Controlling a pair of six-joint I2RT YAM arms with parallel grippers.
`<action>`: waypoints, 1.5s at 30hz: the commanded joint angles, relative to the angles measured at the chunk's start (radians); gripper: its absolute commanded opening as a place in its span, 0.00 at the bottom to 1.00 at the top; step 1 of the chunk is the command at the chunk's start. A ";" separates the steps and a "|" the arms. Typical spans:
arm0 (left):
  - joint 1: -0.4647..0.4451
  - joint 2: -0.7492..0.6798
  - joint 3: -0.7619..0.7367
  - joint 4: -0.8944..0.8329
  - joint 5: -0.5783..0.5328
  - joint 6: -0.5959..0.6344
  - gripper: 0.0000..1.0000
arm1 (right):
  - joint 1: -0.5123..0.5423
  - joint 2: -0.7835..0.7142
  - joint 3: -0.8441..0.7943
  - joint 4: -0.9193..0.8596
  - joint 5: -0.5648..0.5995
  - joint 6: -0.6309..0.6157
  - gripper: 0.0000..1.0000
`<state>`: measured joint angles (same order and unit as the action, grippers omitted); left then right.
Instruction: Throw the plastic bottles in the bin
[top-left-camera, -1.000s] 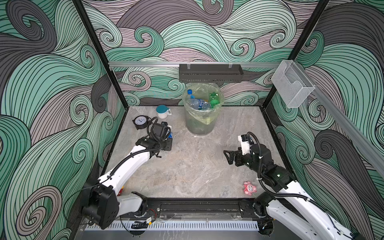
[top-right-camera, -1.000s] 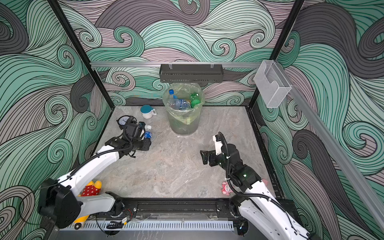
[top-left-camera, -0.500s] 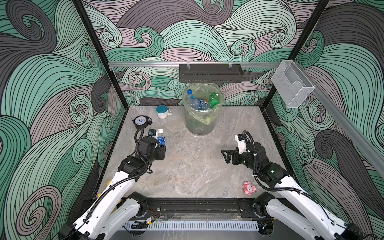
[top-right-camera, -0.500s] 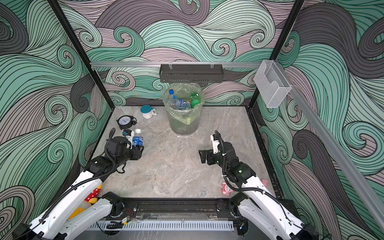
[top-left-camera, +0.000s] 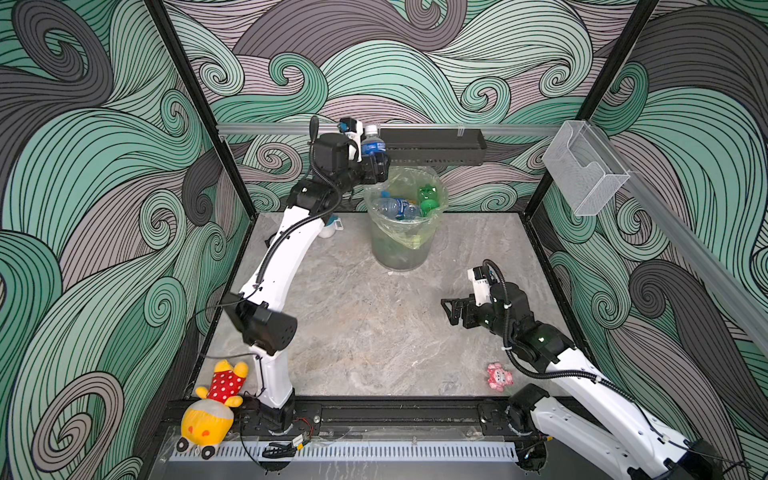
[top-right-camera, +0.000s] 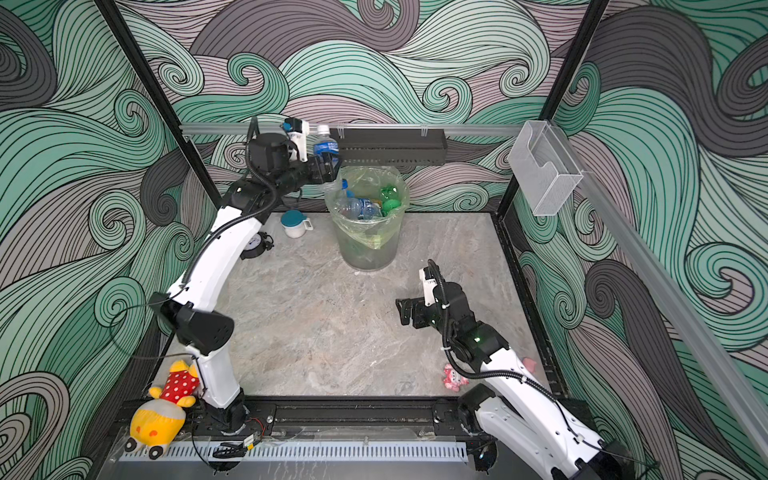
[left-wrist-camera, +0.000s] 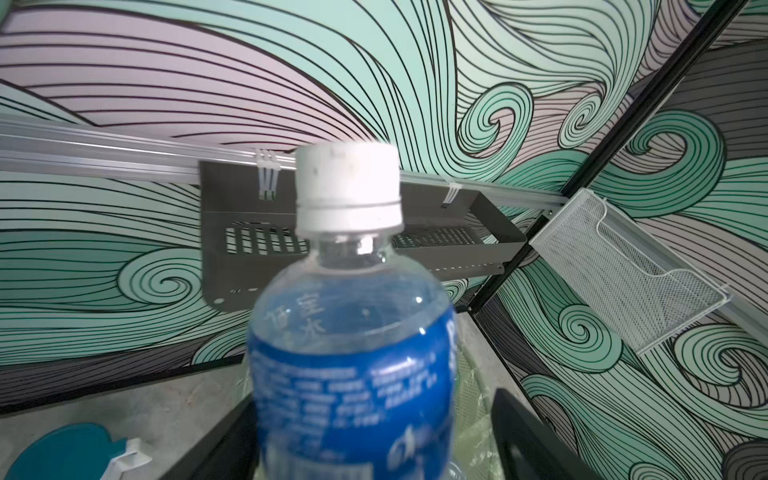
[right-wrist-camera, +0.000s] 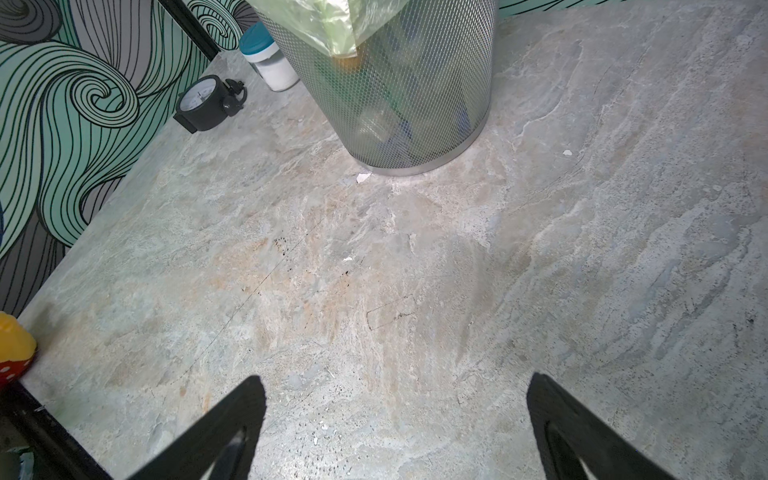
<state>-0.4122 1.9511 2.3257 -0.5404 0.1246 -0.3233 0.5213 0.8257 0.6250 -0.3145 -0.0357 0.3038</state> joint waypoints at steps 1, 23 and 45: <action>-0.011 -0.031 -0.039 -0.136 0.086 -0.006 0.88 | 0.000 -0.010 0.028 -0.023 -0.010 0.003 0.98; 0.019 -0.904 -1.394 0.080 -0.534 0.076 0.99 | -0.008 -0.007 0.056 0.032 0.183 -0.066 1.00; 0.243 -0.914 -1.935 0.795 -0.620 0.215 0.99 | -0.441 0.358 -0.101 0.657 0.294 -0.187 0.99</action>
<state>-0.1944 1.0042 0.4026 0.0811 -0.5289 -0.1379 0.0914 1.1584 0.5571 0.1799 0.2218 0.1520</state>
